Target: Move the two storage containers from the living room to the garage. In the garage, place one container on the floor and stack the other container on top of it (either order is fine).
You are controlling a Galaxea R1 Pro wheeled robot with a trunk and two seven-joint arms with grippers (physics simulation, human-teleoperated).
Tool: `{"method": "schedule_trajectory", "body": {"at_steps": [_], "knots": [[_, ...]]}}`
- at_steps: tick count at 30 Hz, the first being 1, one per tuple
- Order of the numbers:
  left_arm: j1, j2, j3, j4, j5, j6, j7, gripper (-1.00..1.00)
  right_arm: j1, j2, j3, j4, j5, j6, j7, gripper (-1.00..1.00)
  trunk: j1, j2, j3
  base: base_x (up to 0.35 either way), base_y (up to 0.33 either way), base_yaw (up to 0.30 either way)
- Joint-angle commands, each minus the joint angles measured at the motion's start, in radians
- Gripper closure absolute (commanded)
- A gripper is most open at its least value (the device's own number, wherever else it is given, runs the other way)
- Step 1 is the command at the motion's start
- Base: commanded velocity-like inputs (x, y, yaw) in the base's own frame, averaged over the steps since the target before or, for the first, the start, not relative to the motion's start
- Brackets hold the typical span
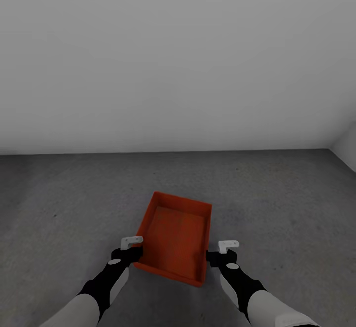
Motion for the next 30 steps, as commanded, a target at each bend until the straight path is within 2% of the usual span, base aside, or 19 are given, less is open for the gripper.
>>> {"method": "schedule_trajectory", "body": {"at_steps": [1, 19, 30], "knots": [[0.0, 0.001, -0.007, -0.002, 0.01, 0.005, 0.007, -1.0, -0.001, 0.0, 0.008, 0.001, -0.001, -0.001, -0.007, -1.0, -0.004, 0.007, 0.003, 0.0, 0.0, 0.0], [0.0, 0.001, -0.007, -0.003, 0.01, 0.003, 0.007, -1.0, 0.0, 0.0, 0.008, 0.001, -0.002, -0.014, -0.011, -1.0, -0.073, 0.133, 0.059, 0.0, 0.0, 0.0], [0.0, 0.002, -0.003, -0.001, 0.01, -0.02, 0.007, -1.0, 0.0, 0.0, 0.008, 0.003, -0.007, -0.017, -0.015, -1.0, -0.115, 0.21, 0.093, 0.0, 0.0, 0.0]]}}
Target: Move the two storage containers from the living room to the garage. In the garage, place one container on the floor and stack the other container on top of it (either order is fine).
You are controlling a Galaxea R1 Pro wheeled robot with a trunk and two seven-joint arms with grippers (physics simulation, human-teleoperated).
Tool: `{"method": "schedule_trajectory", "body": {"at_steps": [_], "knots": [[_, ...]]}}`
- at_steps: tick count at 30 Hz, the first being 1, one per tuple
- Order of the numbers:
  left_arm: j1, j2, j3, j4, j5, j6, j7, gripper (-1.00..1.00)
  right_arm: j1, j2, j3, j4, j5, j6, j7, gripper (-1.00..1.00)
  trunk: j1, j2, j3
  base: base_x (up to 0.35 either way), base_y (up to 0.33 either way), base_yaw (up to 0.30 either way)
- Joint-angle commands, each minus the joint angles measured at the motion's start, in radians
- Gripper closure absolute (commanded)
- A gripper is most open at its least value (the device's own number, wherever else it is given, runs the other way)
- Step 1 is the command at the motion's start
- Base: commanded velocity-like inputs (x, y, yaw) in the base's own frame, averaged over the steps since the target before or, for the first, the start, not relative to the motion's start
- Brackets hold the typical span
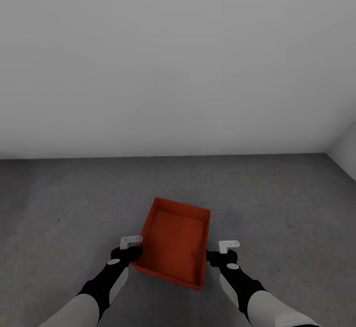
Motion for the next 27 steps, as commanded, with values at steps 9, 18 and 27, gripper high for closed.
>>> {"method": "schedule_trajectory", "body": {"at_steps": [9, 18, 27], "knots": [[0.0, 0.001, -0.006, 0.001, 0.01, 0.002, 0.007, -1.0, -0.001, 0.0, 0.008, 0.001, -0.003, -0.002, -0.007, -1.0, -0.035, 0.063, 0.028, 0.0, 0.0, 0.0], [0.0, 0.001, -0.006, 0.001, 0.01, 0.002, 0.007, -1.0, -0.001, 0.0, 0.008, 0.002, -0.004, -0.002, -0.007, -1.0, -0.069, 0.126, 0.056, 0.0, 0.0, 0.0], [0.0, 0.001, -0.006, 0.001, 0.01, 0.002, 0.007, -1.0, -0.001, -0.002, 0.008, 0.01, -0.006, -0.003, -0.006, -1.0, -0.104, 0.189, 0.084, 0.0, 0.0, 0.0]]}}
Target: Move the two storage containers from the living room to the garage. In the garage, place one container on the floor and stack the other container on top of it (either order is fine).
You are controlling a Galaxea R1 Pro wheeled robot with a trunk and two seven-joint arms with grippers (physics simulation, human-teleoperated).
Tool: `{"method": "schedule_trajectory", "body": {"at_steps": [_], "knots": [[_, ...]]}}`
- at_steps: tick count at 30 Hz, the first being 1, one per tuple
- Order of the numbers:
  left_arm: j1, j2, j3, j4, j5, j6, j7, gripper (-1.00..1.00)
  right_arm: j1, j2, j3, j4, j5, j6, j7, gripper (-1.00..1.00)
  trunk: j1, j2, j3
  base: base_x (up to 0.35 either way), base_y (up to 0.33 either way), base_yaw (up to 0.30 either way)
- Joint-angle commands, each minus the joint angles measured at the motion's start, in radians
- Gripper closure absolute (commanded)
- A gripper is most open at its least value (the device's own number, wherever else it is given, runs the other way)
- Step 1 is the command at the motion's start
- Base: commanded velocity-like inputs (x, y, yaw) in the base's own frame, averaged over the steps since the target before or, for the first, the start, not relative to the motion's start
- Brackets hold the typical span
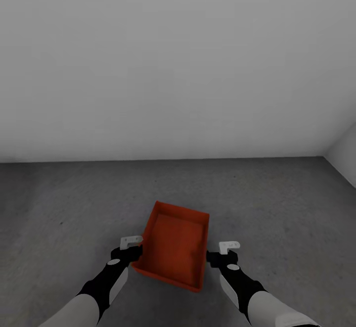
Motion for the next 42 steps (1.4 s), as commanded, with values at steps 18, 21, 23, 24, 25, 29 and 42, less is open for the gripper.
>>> {"method": "schedule_trajectory", "body": {"at_steps": [18, 21, 23, 24, 25, 29, 42], "knots": [[0.0, 0.001, -0.007, -0.001, 0.01, 0.003, 0.007, -1.0, -0.001, 0.0, 0.007, 0.004, -0.002, -0.002, -0.007, -1.0, -0.069, 0.126, 0.056, 0.0, 0.0, 0.0], [0.0, 0.0, -0.007, -0.001, 0.01, 0.003, 0.007, -1.0, -0.001, 0.0, 0.007, 0.004, -0.002, -0.001, -0.007, -1.0, -0.081, 0.147, 0.065, 0.0, 0.0, 0.0], [0.0, 0.0, -0.007, -0.002, 0.01, 0.003, 0.007, -1.0, -0.001, 0.0, 0.007, 0.004, -0.002, -0.001, -0.007, -1.0, -0.088, 0.161, 0.072, 0.0, 0.0, 0.0], [0.0, 0.001, -0.007, -0.002, 0.01, 0.003, 0.007, -1.0, -0.002, 0.0, 0.007, 0.004, -0.002, -0.001, -0.007, -1.0, -0.092, 0.168, 0.075, 0.0, 0.0, 0.0], [0.0, 0.001, -0.007, -0.002, 0.01, 0.003, 0.007, -1.0, -0.001, 0.0, 0.007, 0.004, -0.002, -0.001, -0.007, -1.0, -0.096, 0.175, 0.078, 0.0, 0.0, 0.0], [0.0, 0.0, -0.007, -0.002, 0.01, 0.003, 0.007, -1.0, -0.001, 0.0, 0.007, 0.004, -0.002, -0.002, -0.007, -1.0, -0.111, 0.203, 0.09, 0.0, 0.0, 0.0], [0.0, 0.001, -0.007, -0.002, 0.01, 0.003, 0.007, -1.0, -0.002, 0.0, 0.007, 0.004, -0.002, 0.001, -0.007, -1.0, -0.161, 0.294, 0.131, 0.0, 0.0, 0.0]]}}
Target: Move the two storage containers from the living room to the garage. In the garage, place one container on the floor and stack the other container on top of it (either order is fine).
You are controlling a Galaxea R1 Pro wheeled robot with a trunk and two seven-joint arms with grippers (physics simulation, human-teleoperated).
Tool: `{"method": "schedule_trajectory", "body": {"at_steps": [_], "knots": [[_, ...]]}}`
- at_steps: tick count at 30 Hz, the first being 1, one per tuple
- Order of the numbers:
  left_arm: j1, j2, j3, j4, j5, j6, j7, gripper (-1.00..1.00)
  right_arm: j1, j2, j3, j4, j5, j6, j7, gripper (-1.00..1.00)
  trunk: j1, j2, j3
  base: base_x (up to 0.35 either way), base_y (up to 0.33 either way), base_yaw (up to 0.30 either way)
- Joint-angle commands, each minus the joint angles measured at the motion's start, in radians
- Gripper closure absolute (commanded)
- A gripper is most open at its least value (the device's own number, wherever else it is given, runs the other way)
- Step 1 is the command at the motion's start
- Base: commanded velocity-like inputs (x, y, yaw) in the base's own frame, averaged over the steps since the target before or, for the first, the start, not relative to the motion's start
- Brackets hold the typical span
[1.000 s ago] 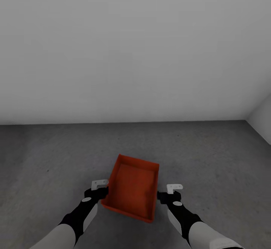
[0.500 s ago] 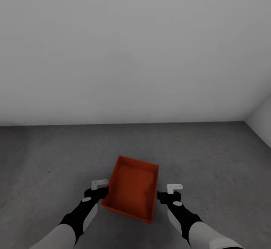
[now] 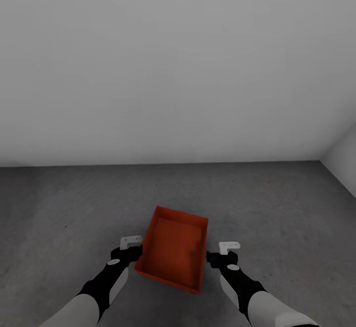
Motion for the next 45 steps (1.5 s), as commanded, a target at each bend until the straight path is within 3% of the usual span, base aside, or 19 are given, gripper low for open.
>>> {"method": "schedule_trajectory", "body": {"at_steps": [1, 21, 36, 45], "knots": [[0.0, 0.001, -0.007, -0.001, 0.01, 0.003, 0.007, -1.0, 0.0, 0.0, 0.008, 0.001, -0.002, -0.002, -0.007, -1.0, -0.004, 0.007, 0.003, 0.0, 0.0, 0.0], [0.0, 0.017, -0.005, 0.004, 0.01, 0.001, 0.007, -1.0, 0.0, 0.0, 0.009, 0.001, 0.0, -0.005, -0.008, -1.0, -0.081, 0.147, 0.065, 0.0, 0.0, 0.0], [0.0, 0.019, 0.036, 0.013, 0.01, 0.001, 0.007, -1.0, 0.0, 0.0, 0.01, 0.001, 0.001, -0.005, -0.008, -1.0, -0.138, 0.252, 0.112, 0.0, 0.0, 0.0], [0.0, 0.052, 0.036, 0.013, 0.013, 0.001, 0.007, -1.0, 0.0, 0.0, 0.008, 0.001, 0.001, -0.005, -0.008, -1.0, -0.173, 0.315, 0.14, 0.0, 0.0, 0.0]]}}
